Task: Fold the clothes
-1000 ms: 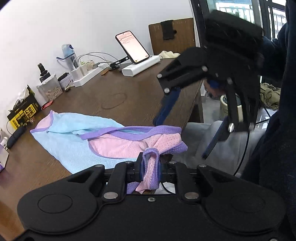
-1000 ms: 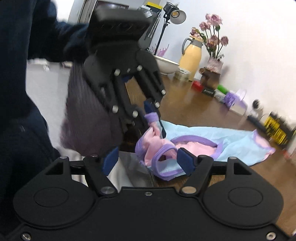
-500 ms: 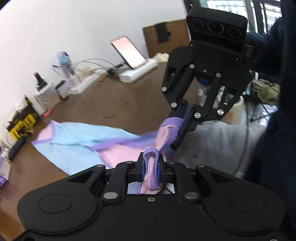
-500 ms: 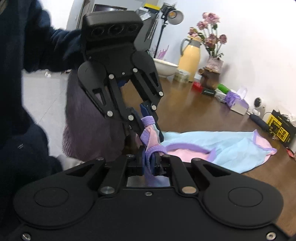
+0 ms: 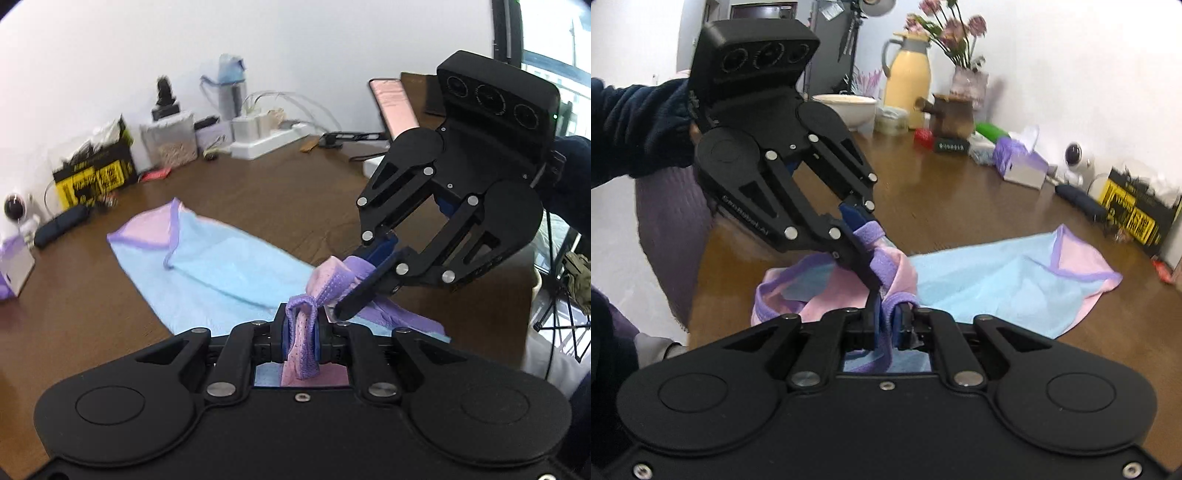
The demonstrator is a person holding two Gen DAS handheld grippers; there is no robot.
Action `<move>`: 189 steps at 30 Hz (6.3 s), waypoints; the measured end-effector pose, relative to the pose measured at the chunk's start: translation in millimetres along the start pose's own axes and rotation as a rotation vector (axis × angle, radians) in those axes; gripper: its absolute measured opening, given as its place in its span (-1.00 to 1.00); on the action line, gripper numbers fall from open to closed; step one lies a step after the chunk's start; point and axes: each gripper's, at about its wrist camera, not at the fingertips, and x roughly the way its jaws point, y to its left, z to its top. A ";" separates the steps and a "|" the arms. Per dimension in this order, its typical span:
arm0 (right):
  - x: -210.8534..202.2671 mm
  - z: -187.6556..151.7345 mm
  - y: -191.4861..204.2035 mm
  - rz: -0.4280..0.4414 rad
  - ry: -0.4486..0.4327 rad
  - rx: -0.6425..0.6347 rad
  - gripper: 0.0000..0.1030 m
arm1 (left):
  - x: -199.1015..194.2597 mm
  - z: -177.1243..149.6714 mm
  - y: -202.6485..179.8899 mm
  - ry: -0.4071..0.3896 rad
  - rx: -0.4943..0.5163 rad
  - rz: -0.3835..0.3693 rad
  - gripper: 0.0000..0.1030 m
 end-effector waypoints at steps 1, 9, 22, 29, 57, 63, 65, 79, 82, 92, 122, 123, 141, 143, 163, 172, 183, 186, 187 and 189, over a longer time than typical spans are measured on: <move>1.4 -1.3 -1.4 -0.001 0.001 0.002 -0.82 | 1.1 -1.0 1.5 0.002 -0.002 0.001 -0.76; 11.6 -7.8 -6.0 -0.035 0.018 -0.008 -0.47 | 14.8 -4.8 8.8 0.030 -0.010 0.009 -0.75; -11.9 13.4 5.1 -0.136 0.037 -0.258 0.59 | 43.9 -2.8 27.1 0.048 -0.206 0.071 -0.16; -3.8 40.7 -2.1 0.071 0.111 -0.244 0.65 | 40.2 -0.4 39.1 0.041 -0.297 0.085 0.11; -23.0 -18.4 2.6 0.127 0.028 0.169 -0.49 | -34.6 -57.0 -97.8 -0.037 0.453 0.081 0.76; -37.5 -32.6 5.9 0.300 0.020 0.309 -0.73 | -50.3 -77.7 -133.1 -0.068 0.631 0.112 0.78; -42.5 -41.6 11.7 0.365 0.018 0.373 -0.73 | -55.7 -87.1 -147.2 -0.099 0.686 0.135 0.78; -50.5 -67.5 46.1 0.489 0.014 0.516 -0.74 | -49.6 -119.2 -186.9 -0.159 0.846 0.175 0.48; -54.9 -70.3 61.3 0.435 0.040 0.477 -0.72 | -44.0 -117.3 -179.0 -0.079 0.857 0.129 0.13; -73.4 -65.6 207.4 -0.270 0.005 -0.478 0.61 | -48.8 -90.9 -142.9 -0.024 0.625 0.017 0.08; -70.8 -66.6 204.1 -0.271 -0.011 -0.502 -0.74 | -47.4 -136.4 -185.0 -0.062 1.046 0.226 0.04; -75.7 -64.0 201.7 -0.255 -0.023 -0.479 -0.74 | -50.1 -131.3 -183.0 -0.058 1.024 0.212 -0.09; -82.9 -6.3 22.1 0.204 -0.109 0.171 -0.74 | -62.0 -7.9 -78.1 0.012 0.438 -0.219 -0.70; -75.9 -5.0 -2.7 0.291 -0.097 0.263 -0.73 | -55.2 6.2 -57.8 0.032 0.351 -0.296 -0.70; -32.9 -29.1 -106.1 0.165 -0.066 0.531 0.39 | 57.3 21.4 76.4 0.169 -0.135 -0.452 -0.61; -64.0 3.9 -25.0 -0.090 -0.146 0.093 0.50 | 49.8 16.2 72.9 0.093 -0.168 -0.221 0.35; -15.2 -3.1 3.1 -0.108 -0.008 0.048 0.59 | -15.8 21.2 13.5 -0.078 0.089 0.180 0.45; -10.7 -1.9 -0.3 -0.109 0.005 0.066 0.60 | -32.2 7.2 -32.5 -0.097 0.389 0.155 0.54; -12.9 -4.2 0.0 -0.106 0.008 0.070 0.61 | -33.0 -1.5 -43.5 -0.080 0.456 0.131 0.54; -16.5 -8.0 0.1 -0.105 0.012 0.069 0.62 | -32.8 -16.6 -62.1 -0.052 0.566 0.099 0.55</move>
